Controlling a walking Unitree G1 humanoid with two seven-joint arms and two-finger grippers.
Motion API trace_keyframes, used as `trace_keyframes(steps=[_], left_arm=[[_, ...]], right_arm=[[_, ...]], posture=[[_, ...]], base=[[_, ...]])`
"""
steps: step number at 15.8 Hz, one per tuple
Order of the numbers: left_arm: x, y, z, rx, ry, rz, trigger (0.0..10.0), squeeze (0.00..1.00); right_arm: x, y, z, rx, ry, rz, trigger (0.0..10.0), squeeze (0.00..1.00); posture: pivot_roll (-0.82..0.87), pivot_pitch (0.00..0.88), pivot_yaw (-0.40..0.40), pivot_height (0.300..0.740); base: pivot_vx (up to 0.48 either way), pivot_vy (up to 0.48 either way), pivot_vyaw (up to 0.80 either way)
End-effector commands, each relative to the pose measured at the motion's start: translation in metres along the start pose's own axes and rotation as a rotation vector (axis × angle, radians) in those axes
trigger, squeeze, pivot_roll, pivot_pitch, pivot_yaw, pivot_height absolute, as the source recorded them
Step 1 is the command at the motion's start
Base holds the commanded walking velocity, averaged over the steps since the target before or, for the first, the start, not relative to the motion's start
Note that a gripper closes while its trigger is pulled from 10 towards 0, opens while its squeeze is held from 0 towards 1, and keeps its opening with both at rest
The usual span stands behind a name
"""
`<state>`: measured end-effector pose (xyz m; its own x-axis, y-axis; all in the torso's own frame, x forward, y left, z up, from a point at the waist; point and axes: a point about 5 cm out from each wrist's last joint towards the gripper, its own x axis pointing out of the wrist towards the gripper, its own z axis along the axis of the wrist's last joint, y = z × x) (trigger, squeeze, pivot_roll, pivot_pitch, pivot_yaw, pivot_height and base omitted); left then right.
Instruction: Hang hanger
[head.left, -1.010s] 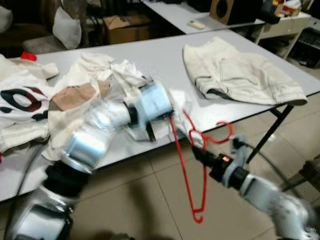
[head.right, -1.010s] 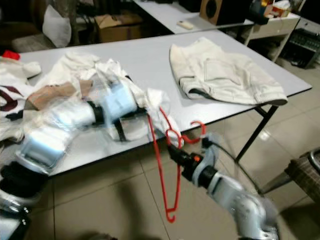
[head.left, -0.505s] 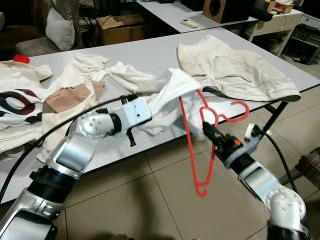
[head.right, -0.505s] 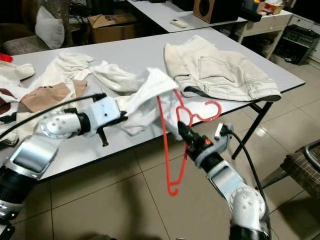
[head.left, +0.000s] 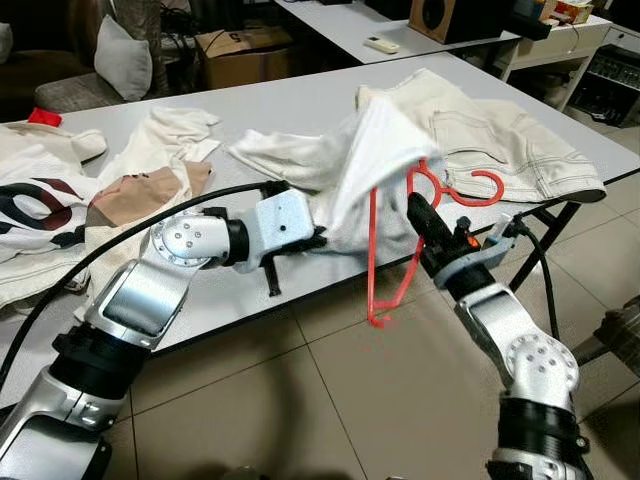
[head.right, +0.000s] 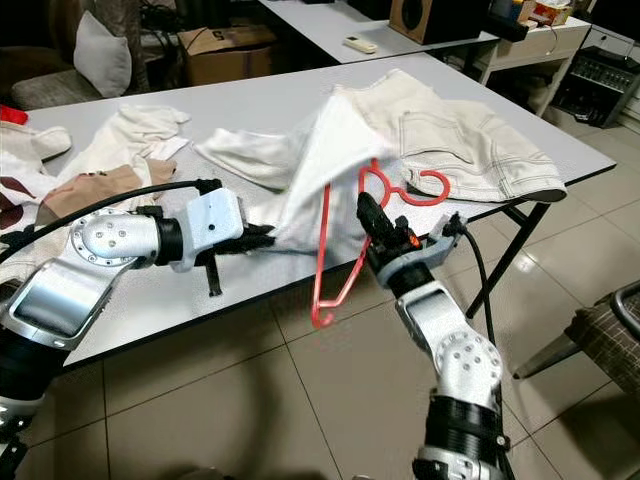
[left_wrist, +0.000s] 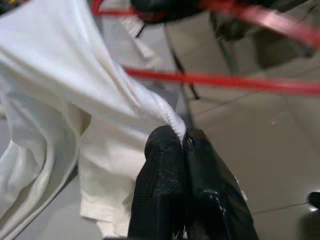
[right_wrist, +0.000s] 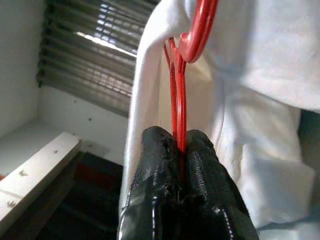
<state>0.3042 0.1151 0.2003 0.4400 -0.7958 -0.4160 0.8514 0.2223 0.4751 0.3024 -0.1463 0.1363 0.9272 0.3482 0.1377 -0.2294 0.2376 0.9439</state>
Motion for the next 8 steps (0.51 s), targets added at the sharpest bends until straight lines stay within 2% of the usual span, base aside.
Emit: trace_keyframes(steps=[1,4,6,8], left_arm=[[-0.002,-0.003,0.002,-0.002,-0.002,-0.041,0.0,0.00],[-0.007,-0.010,-0.009,-0.004,0.057,-0.089,0.0,0.00],[-0.007,-0.019,-0.004,-0.059,0.008,-0.148,0.0,0.00],[-0.006,-0.022,-0.006,-0.063,0.011,-0.166,0.0,0.00]], right_arm=[[0.004,0.006,0.015,0.001,-0.096,0.015,10.0,0.00],[0.011,0.010,0.025,0.075,-0.203,0.025,10.0,0.00],[0.018,0.007,0.037,0.152,-0.313,-0.022,10.0,0.00],[0.020,0.007,0.038,0.174,-0.333,-0.030,10.0,0.00]], posture=[[-0.06,0.000,0.003,0.740],[-0.06,0.000,-0.001,0.740],[-0.06,0.000,-0.005,0.740],[-0.06,0.000,-0.004,0.740]], base=[[0.000,0.000,0.00],[0.000,0.000,0.00],[0.000,0.000,0.00],[0.000,0.000,0.00]])
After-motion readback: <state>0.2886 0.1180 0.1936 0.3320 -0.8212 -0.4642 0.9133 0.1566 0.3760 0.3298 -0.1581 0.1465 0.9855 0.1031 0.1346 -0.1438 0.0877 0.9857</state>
